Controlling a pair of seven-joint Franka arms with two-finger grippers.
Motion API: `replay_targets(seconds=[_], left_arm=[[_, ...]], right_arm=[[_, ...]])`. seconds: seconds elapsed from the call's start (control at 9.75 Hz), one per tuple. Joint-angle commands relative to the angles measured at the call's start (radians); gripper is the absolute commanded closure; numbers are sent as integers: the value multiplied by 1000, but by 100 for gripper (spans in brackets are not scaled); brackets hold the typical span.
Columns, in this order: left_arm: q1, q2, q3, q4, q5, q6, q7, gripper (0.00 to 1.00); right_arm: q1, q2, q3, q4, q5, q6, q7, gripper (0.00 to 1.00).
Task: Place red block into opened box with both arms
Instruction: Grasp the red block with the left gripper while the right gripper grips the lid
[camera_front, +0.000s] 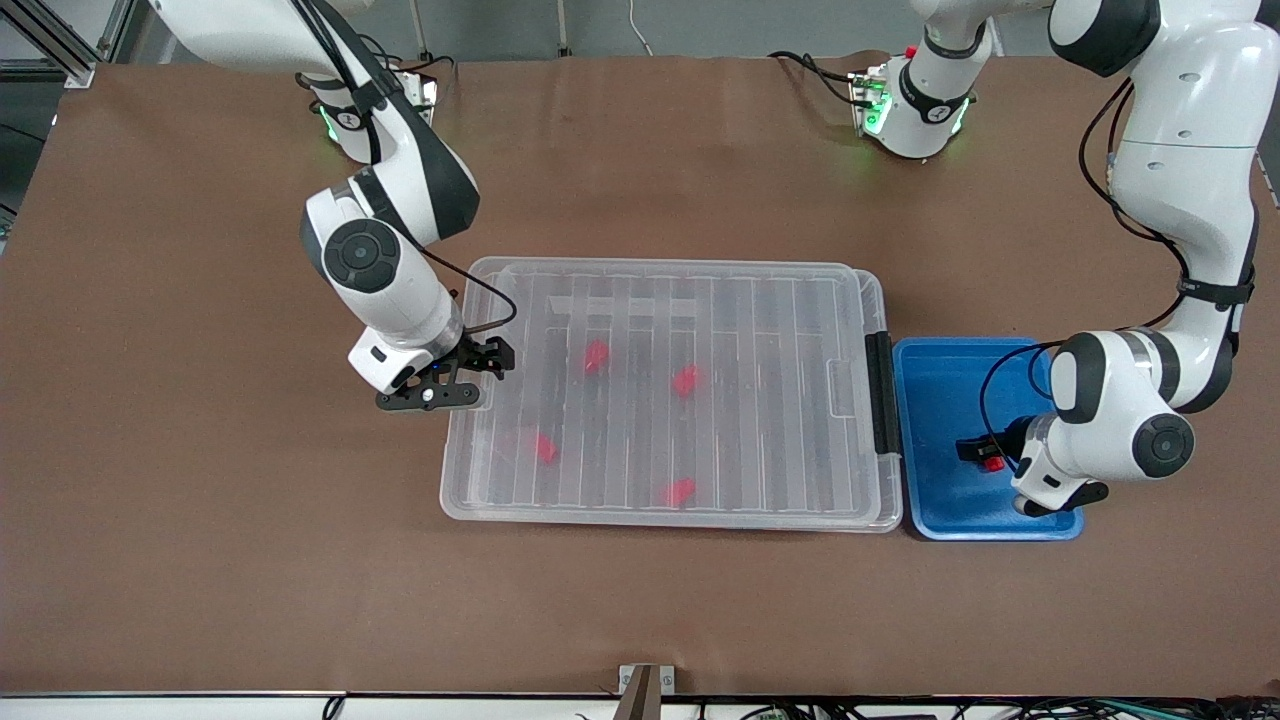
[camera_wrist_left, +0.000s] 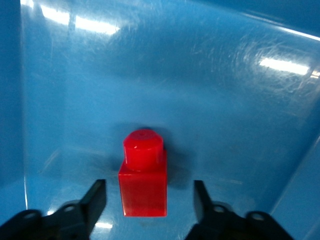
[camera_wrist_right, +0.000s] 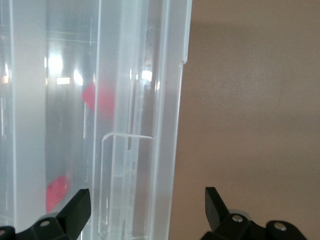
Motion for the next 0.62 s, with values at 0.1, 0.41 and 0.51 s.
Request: replay_targets(seconds=[0.1,0.41,0.51], left_arm=[[-4,29,1,13,14,13,-14,82],[-5,-4,-3,36,15,-3,-49,100],[-13,-33,-7,55,15,-53,-51,100]], right_arm=[[-21,10,9,-16,-62,2,-9,0],[-28,13,10,-17,-73,-5,-6,0],[-21,14,10,-17,-71,-4,11,0]])
